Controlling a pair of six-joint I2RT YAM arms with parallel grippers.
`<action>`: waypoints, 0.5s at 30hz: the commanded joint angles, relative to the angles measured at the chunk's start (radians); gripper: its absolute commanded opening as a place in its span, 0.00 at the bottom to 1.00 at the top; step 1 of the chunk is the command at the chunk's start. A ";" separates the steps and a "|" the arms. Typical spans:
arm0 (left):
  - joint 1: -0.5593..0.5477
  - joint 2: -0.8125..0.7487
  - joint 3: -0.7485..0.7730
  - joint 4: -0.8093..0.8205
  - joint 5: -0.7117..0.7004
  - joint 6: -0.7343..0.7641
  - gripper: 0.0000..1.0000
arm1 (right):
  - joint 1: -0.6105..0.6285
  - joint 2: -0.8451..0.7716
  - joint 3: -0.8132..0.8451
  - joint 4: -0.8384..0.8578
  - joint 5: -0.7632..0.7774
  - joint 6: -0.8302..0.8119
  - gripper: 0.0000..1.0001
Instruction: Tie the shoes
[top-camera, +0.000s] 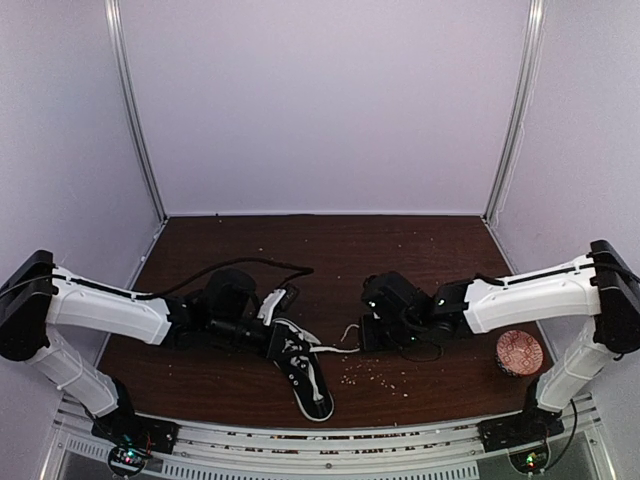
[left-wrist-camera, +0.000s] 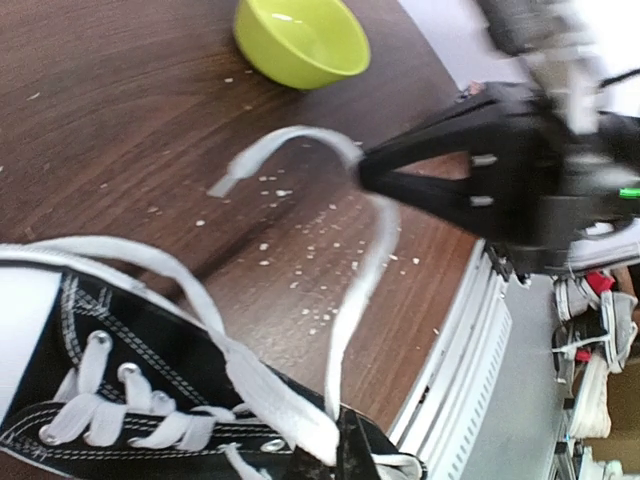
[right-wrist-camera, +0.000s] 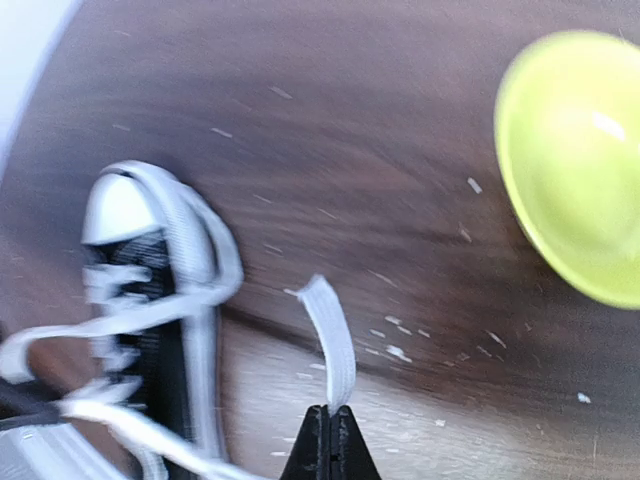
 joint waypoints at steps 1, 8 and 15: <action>0.010 -0.004 -0.012 -0.011 -0.088 -0.068 0.00 | 0.030 -0.104 0.041 0.155 -0.067 -0.162 0.00; 0.041 -0.040 -0.086 0.060 -0.091 -0.125 0.00 | 0.176 -0.149 0.065 0.226 -0.198 -0.372 0.00; 0.060 -0.020 -0.091 0.098 -0.044 -0.120 0.00 | 0.312 -0.007 0.163 0.148 -0.380 -0.525 0.00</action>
